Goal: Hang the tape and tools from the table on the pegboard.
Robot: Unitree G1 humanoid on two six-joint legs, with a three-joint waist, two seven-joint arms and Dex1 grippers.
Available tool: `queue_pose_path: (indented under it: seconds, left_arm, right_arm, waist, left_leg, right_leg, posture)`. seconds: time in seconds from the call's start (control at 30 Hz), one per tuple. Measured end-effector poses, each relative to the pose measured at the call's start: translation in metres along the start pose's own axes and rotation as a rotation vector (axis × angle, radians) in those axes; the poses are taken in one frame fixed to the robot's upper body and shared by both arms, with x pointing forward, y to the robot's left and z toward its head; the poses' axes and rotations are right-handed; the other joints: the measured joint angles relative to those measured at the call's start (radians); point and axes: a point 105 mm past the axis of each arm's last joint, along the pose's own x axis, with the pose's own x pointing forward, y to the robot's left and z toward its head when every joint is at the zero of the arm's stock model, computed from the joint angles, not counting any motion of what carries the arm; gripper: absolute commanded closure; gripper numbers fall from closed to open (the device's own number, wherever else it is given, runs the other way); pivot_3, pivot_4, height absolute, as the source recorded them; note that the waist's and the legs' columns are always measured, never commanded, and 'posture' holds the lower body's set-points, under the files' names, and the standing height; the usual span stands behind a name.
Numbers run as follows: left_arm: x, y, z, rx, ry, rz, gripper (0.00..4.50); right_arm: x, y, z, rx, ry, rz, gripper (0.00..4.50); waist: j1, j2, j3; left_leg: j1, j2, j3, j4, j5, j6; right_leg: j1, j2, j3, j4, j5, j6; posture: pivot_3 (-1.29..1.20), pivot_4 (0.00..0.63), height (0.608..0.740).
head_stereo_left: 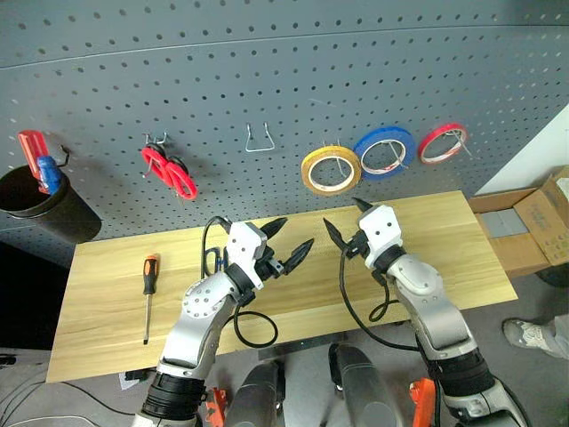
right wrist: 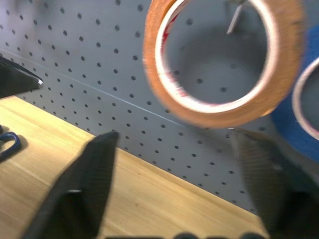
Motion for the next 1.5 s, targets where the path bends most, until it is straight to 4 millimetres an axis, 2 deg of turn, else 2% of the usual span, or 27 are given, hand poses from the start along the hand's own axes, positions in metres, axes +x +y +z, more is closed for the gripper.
queue_pose_path:
  seconds: [0.1, 0.17, 0.2, 0.27, 0.4, 0.47, 0.57, 0.7, 0.83, 0.97, 1.1, 1.27, 1.5]
  left_arm:
    - [-0.004, 0.0, -0.004, 0.01, 0.027, -0.023, 0.77]
    - [-0.006, -0.002, -0.008, 0.009, 0.045, -0.049, 0.77]
    - [-0.01, -0.004, -0.012, -0.001, 0.068, -0.069, 0.77]
    - [-0.02, -0.007, -0.025, -0.033, 0.134, -0.106, 0.77]
    - [-0.029, -0.019, -0.037, -0.098, 0.211, -0.217, 0.77]
    - [-0.036, -0.022, -0.043, -0.108, 0.263, -0.271, 0.77]
    - [-0.043, -0.027, -0.05, -0.077, 0.322, -0.329, 0.77]
    - [-0.044, -0.03, -0.053, -0.071, 0.327, -0.334, 0.77]
    - [-0.047, -0.033, -0.055, -0.082, 0.333, -0.337, 0.77]
    - [-0.048, -0.034, -0.054, -0.088, 0.339, -0.33, 0.77]
    - [-0.051, -0.033, -0.055, -0.092, 0.345, -0.318, 0.77]
    - [-0.054, -0.035, -0.056, -0.102, 0.353, -0.306, 0.77]
    - [-0.056, -0.036, -0.055, -0.099, 0.354, -0.298, 0.77]
  right_arm:
    - [-0.037, 0.01, -0.02, 0.105, 0.119, 0.062, 0.03]
    - [-0.069, 0.014, -0.044, 0.152, 0.25, 0.102, 0.03]
    - [-0.092, 0.013, -0.056, 0.165, 0.335, 0.113, 0.03]
    - [-0.119, 0.007, -0.07, 0.208, 0.446, 0.079, 0.03]
    - [-0.133, -0.011, -0.067, 0.255, 0.484, -0.015, 0.03]
    - [-0.138, -0.031, -0.076, 0.263, 0.538, -0.132, 0.03]
    - [-0.136, -0.054, -0.091, 0.276, 0.6, -0.262, 0.03]
    - [-0.114, -0.067, -0.097, 0.258, 0.623, -0.302, 0.03]
    - [-0.097, -0.067, -0.103, 0.264, 0.648, -0.281, 0.03]
    - [-0.097, -0.066, -0.119, 0.277, 0.718, -0.264, 0.03]
    - [-0.092, -0.061, -0.122, 0.282, 0.733, -0.214, 0.03]
    - [-0.086, -0.066, -0.126, 0.29, 0.749, -0.198, 0.03]
    - [-0.079, -0.065, -0.141, 0.284, 0.812, -0.164, 0.03]
  waist:
    - [0.005, -0.001, -0.001]
    - [0.009, -0.001, -0.001]
    - [0.011, -0.001, -0.001]
    - [0.005, -0.002, -0.001]
    - [-0.01, -0.002, -0.001]
    - [-0.012, -0.002, -0.001]
    - [-0.014, -0.002, -0.001]
    - [-0.017, -0.002, -0.001]
    - [-0.015, -0.002, -0.001]
    - [-0.007, -0.002, -0.001]
    - [-0.006, -0.002, -0.001]
    - [-0.006, -0.002, -0.001]
    - [-0.004, -0.002, -0.001]
  left_leg:
    - [0.0, 0.0, 0.0, 0.0, 0.0, 0.0]
    - [0.0, 0.0, 0.001, 0.0, 0.0, 0.001]
    - [0.0, 0.0, 0.002, 0.0, -0.001, 0.001]
    - [0.001, 0.0, 0.004, 0.0, -0.001, 0.001]
    - [0.005, 0.003, 0.008, -0.001, -0.002, 0.004]
    - [0.006, 0.003, 0.009, -0.001, 0.001, 0.004]
    - [0.006, 0.002, 0.012, -0.001, 0.002, 0.005]
    - [0.005, 0.002, 0.014, -0.001, 0.003, 0.005]
    - [0.003, 0.003, 0.013, -0.003, 0.004, 0.003]
    - [0.003, 0.002, 0.014, -0.002, 0.003, 0.005]
    - [0.003, 0.002, 0.014, -0.002, 0.002, 0.007]
    - [0.003, 0.002, 0.014, -0.002, 0.002, 0.007]
    - [0.003, 0.002, 0.013, -0.002, 0.002, 0.006]
  right_leg:
    - [0.001, 0.0, 0.002, -0.002, 0.0, 0.0]
    - [0.001, 0.0, 0.005, -0.002, 0.0, 0.0]
    - [0.001, 0.0, 0.005, -0.002, 0.0, 0.0]
    - [0.0, 0.001, 0.008, -0.001, 0.001, 0.001]
    - [0.002, 0.002, 0.011, -0.002, 0.006, 0.001]
    - [0.004, 0.002, 0.011, -0.002, 0.007, 0.002]
    - [0.004, 0.002, 0.014, -0.003, 0.009, 0.003]
    - [0.001, 0.001, 0.016, -0.003, 0.011, 0.003]
    - [-0.001, 0.002, 0.015, -0.003, 0.011, 0.002]
    - [0.0, 0.001, 0.015, -0.004, 0.011, 0.002]
    - [0.0, 0.001, 0.015, -0.004, 0.011, 0.002]
    - [0.0, 0.002, 0.015, -0.004, 0.011, 0.002]
    - [0.0, 0.001, 0.015, -0.004, 0.011, 0.002]
  posture:
    - [-0.24, 0.297, 0.74]
    - [-0.25, 0.296, 0.74]
    - [-0.26, 0.297, 0.74]
    - [-0.28, 0.31, 0.74]
    - [-0.28, 0.314, 0.74]
    - [-0.28, 0.318, 0.74]
    - [-0.27, 0.321, 0.74]
    - [-0.26, 0.315, 0.74]
    - [-0.24, 0.31, 0.74]
    - [-0.22, 0.317, 0.74]
    - [-0.22, 0.323, 0.74]
    - [-0.21, 0.317, 0.74]
    - [-0.19, 0.304, 0.74]
